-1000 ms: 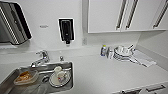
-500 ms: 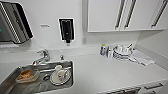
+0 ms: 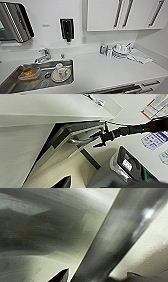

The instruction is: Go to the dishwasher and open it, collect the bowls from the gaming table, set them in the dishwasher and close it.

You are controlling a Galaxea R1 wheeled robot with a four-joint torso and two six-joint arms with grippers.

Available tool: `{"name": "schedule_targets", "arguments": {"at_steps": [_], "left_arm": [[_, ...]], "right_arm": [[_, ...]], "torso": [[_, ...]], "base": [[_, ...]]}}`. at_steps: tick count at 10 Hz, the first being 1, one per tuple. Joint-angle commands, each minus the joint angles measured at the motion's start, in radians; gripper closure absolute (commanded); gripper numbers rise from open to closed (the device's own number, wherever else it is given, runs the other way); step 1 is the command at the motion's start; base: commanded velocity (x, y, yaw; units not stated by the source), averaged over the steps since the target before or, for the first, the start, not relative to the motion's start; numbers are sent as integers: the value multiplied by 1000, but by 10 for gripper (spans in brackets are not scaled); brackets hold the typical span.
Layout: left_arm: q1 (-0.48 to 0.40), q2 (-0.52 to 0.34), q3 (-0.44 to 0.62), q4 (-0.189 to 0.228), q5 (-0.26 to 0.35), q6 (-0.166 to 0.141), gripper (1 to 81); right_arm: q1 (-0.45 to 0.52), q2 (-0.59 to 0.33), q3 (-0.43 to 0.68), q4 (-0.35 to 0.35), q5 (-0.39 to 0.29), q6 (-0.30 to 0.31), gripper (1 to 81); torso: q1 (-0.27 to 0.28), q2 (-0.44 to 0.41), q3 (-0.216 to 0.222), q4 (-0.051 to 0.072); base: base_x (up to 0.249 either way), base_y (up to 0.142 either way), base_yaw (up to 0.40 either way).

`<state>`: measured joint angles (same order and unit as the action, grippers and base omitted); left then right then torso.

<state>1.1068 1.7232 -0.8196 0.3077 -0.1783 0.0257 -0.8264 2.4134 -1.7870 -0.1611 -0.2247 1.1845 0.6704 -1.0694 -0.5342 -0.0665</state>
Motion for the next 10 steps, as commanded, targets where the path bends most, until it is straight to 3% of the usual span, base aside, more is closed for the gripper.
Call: {"name": "schedule_targets", "arguments": {"at_steps": [1, 10], "left_arm": [[-64, -46, 40, 19, 16, 3, 10], [-64, -40, 40, 21, 17, 3, 10]], "right_arm": [[19, 43, -53, -23, -177, -22, 10], [-32, 54, -77, -24, -170, -29, 10]], "torso": [[0, 0, 0, 0], [0, -1, 0, 0]], "base": [[-68, 0, 0], [-72, 0, 0]]}}
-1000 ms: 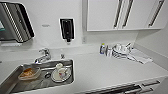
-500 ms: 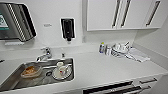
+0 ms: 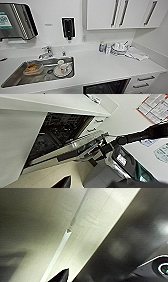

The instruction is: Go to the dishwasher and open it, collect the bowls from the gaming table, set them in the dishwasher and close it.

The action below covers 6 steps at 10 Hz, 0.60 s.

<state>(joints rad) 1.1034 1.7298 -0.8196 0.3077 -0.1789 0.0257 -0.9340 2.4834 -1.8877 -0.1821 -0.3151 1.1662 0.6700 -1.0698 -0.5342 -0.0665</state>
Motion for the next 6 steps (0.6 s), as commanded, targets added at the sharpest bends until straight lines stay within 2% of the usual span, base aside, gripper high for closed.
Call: {"name": "schedule_targets", "arguments": {"at_steps": [1, 6], "left_arm": [[-61, -45, 40, 21, 18, 5, 10], [-61, -36, 42, 21, 19, 5, 10]], "right_arm": [[65, -13, 23, -11, -76, -10, 10], [-4, -21, 10, -11, -7, -10, 10]], "torso": [[0, 0, 0, 0], [0, 0, 0, 0]], "base": [[-73, 0, 0], [-73, 0, 0]]}}
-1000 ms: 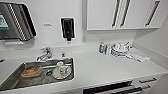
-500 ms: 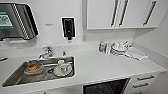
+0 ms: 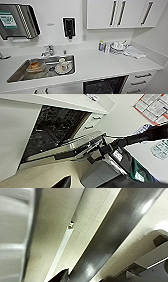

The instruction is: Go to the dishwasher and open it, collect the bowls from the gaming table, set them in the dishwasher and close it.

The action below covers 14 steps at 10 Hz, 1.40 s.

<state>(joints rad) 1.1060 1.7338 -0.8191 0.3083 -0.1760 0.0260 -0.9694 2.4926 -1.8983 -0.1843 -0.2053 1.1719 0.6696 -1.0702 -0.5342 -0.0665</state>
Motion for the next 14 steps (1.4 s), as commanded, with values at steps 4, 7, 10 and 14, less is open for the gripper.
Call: {"name": "schedule_targets", "arguments": {"at_steps": [4, 7, 10, 14], "left_arm": [[-64, -19, 41, 20, 33, 5, 10], [-62, 20, 20, 17, 67, 3, 10], [-51, 78, -66, 11, 102, 5, 10], [19, 179, -268, -29, 104, 2, 10]], "right_arm": [[-22, -15, -5, -9, -60, -17, 10], [-70, 10, -79, -9, -28, -18, 10], [-90, 11, -118, -44, -16, -38, 10], [-157, 47, -217, -260, -14, -127, 10]], "torso": [[0, 0, 0, 0], [0, 0, 0, 0], [-1, 0, 0, 0], [-1, 0, 0, 0]], "base": [[-73, 0, 0], [-73, 0, 0], [-23, 0, 0], [0, 0, 0]]}}
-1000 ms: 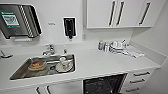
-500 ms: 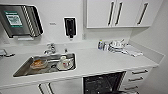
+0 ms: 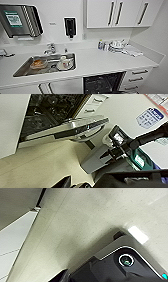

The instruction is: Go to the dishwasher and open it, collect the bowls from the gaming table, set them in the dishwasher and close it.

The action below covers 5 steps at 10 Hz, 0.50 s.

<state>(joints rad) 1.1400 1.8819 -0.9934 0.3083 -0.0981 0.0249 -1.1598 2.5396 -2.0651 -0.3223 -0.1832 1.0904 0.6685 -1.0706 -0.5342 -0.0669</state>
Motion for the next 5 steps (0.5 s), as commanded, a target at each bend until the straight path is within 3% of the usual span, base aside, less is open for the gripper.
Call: {"name": "schedule_targets", "arguments": {"at_steps": [1, 3, 5], "left_arm": [[19, 74, -183, -66, 24, 1, 10], [101, 181, -377, -130, 24, 4, 10], [183, 308, -592, -130, 18, 4, 10]], "right_arm": [[2, 24, -101, -179, -27, -76, 10], [-80, 73, -205, -269, 50, -151, 10], [-159, 160, -355, -365, 91, -228, 10]], "torso": [[0, 0, 0, 0], [0, 0, 0, 0], [0, 0, 0, 0]], "base": [[0, 0, 0], [0, 0, 0], [0, 0, 0]]}}
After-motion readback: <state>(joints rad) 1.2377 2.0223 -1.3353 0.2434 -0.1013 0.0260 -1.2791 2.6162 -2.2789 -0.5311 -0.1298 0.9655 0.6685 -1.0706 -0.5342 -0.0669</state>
